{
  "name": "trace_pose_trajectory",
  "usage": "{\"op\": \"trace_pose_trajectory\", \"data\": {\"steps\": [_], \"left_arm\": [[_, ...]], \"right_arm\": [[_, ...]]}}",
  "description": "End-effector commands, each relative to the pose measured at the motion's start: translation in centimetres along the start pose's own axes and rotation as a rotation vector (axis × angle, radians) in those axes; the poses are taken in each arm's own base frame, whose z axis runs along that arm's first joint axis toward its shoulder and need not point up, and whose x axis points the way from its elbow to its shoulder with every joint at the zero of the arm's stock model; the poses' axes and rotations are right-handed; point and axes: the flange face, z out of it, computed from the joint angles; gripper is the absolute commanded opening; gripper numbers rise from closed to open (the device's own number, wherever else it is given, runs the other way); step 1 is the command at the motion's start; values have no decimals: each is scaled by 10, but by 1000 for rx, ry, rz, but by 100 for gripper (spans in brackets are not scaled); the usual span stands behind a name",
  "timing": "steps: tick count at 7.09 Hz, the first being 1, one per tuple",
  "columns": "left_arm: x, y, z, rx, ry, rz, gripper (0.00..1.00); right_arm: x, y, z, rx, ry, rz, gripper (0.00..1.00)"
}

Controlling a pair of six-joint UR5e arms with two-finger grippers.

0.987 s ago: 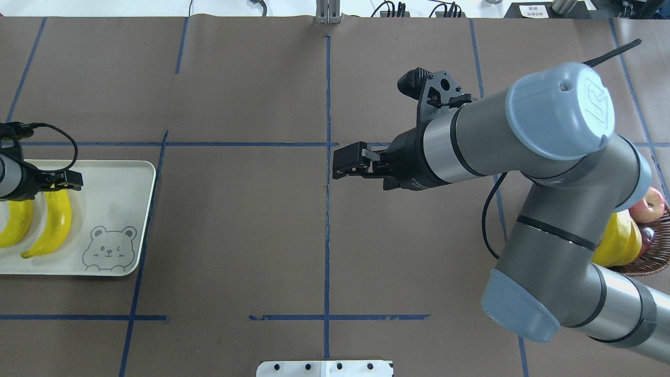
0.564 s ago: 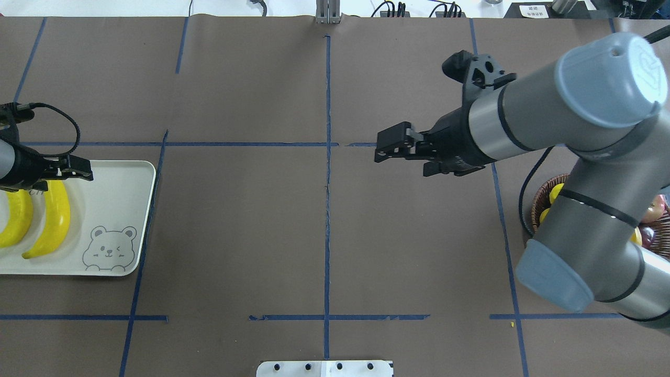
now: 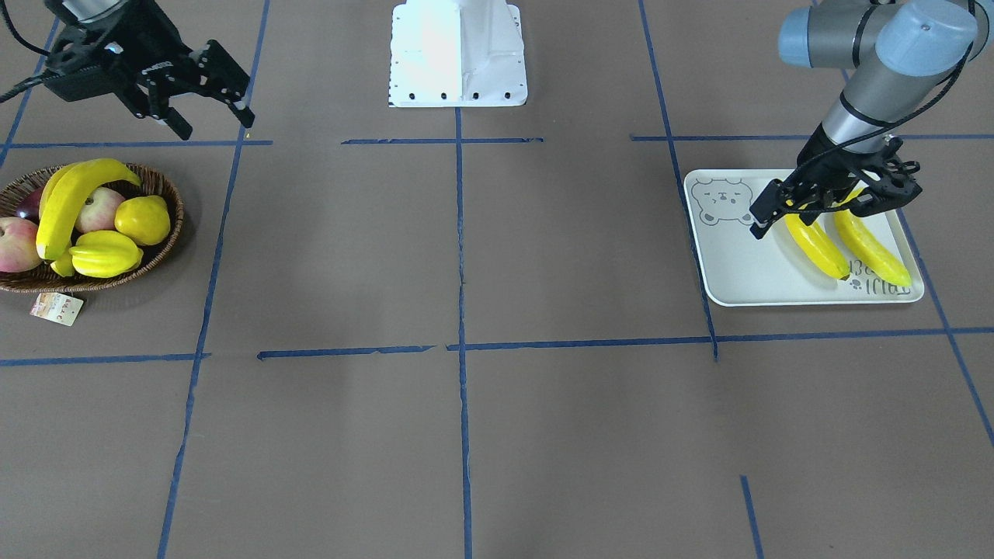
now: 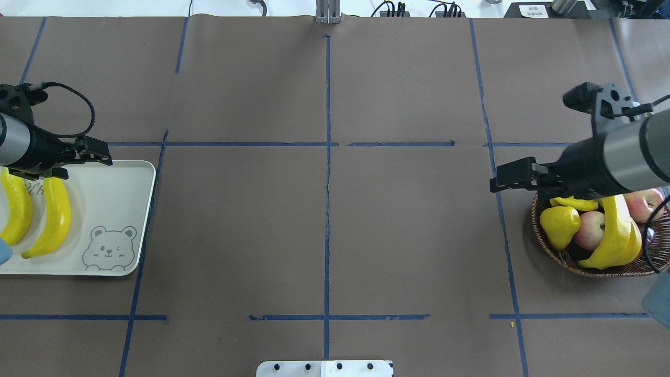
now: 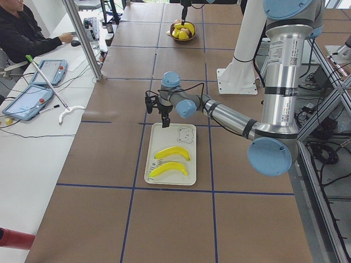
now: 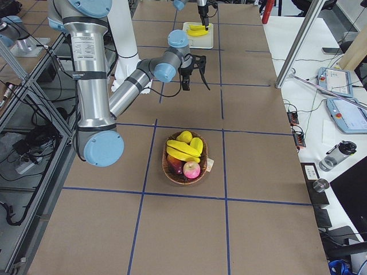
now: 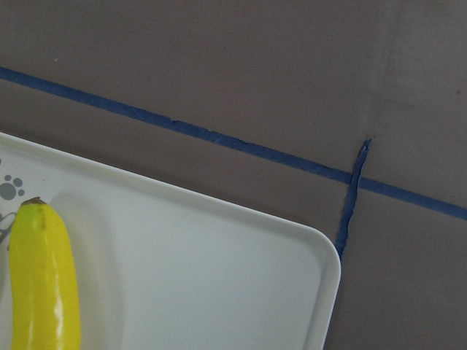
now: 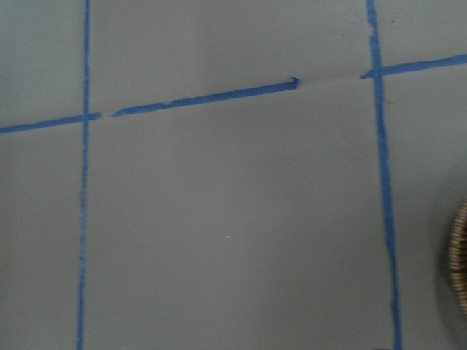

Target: Transfer all bananas from basket to plate

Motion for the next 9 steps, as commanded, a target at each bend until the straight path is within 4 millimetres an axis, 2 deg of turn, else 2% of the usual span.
{"op": "trace_pose_trajectory", "data": {"steps": [1, 2, 3, 5, 6, 7, 9], "left_arm": [[38, 2, -6, -2, 38, -42, 99], [56, 10, -4, -15, 58, -62, 99], [88, 24, -2, -37, 91, -63, 100], [132, 48, 0, -75, 146, -103, 100], [145, 50, 1, -78, 156, -118, 100], [148, 52, 0, -79, 159, -116, 100], [152, 52, -1, -80, 165, -113, 100]], "right_arm": [[95, 34, -3, -17, 67, -91, 100], [122, 36, 8, -25, 93, -71, 100], [140, 35, 21, -45, 125, -46, 100], [170, 31, 36, -59, 175, 3, 100], [195, 30, 53, -77, 222, 42, 100], [207, 29, 61, -84, 246, 58, 100], [217, 26, 72, -90, 267, 69, 99]]}}
